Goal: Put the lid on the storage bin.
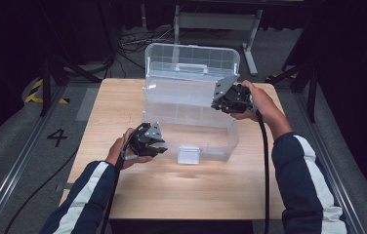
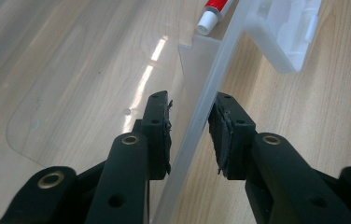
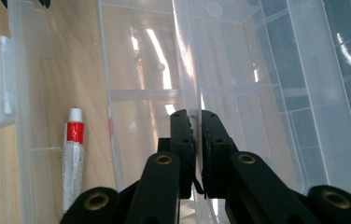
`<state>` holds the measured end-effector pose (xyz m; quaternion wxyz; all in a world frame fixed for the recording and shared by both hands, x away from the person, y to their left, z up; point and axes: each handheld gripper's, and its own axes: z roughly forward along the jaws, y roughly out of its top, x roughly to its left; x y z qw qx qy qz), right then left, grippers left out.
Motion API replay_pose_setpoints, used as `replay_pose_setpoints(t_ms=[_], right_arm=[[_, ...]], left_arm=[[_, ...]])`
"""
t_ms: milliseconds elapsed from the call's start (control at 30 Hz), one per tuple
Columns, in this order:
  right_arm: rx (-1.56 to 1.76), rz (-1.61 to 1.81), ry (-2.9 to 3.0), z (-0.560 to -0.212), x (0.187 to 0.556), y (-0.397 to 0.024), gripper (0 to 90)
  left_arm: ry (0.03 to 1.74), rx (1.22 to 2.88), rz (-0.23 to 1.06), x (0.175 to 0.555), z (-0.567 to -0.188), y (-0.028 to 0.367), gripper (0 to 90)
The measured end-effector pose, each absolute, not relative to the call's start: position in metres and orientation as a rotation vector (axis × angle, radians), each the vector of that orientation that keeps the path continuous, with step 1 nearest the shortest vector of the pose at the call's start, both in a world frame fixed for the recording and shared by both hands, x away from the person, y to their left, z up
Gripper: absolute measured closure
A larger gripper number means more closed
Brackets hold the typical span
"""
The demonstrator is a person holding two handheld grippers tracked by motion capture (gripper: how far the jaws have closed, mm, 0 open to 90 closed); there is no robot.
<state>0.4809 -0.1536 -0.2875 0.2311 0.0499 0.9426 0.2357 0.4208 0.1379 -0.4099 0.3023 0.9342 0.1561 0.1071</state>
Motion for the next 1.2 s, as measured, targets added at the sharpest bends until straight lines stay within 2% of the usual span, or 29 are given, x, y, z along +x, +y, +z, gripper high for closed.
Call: replay_pose_setpoints(t_ms=[1200], right_arm=[[0.136, 0.744, 2.573, -0.302, 0.458, -0.163, 83.4]], left_arm=[[0.385, 2.469, 0.338, 0.417, -0.412, 0.138, 66.8]])
